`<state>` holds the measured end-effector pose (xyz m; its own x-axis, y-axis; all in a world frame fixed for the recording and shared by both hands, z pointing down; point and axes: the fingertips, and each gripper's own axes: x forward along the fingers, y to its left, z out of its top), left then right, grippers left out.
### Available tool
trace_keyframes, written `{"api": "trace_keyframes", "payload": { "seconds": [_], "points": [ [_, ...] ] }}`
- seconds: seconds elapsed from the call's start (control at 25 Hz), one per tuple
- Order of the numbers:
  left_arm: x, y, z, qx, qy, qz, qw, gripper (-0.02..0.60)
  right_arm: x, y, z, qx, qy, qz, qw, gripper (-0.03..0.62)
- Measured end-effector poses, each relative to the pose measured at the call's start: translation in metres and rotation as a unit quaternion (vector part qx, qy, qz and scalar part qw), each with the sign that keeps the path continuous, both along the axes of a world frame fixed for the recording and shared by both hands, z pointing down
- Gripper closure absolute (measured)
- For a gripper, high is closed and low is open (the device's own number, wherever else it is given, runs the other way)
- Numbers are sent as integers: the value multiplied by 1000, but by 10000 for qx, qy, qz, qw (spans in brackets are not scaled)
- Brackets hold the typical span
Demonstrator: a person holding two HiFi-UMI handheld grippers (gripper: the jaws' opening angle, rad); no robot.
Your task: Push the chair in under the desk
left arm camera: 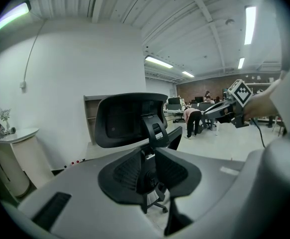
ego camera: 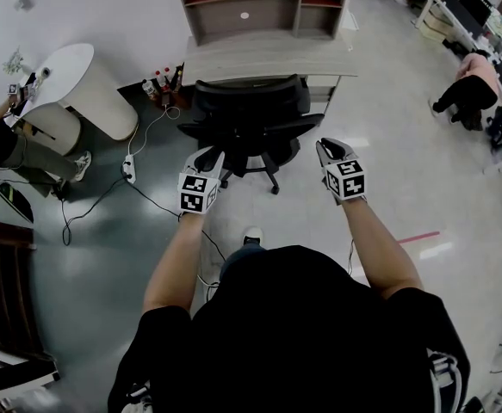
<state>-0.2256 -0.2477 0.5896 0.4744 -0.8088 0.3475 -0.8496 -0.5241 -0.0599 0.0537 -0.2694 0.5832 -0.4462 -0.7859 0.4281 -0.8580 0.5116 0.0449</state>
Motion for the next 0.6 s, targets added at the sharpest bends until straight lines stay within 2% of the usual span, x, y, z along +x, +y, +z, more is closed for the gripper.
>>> {"api": "trace_keyframes", "payload": {
  "seconds": [0.6],
  "points": [
    [6,3,1,-64,31,69,10000,514,-2,-1,-4,8,-101,-40,9999,569]
  ]
}}
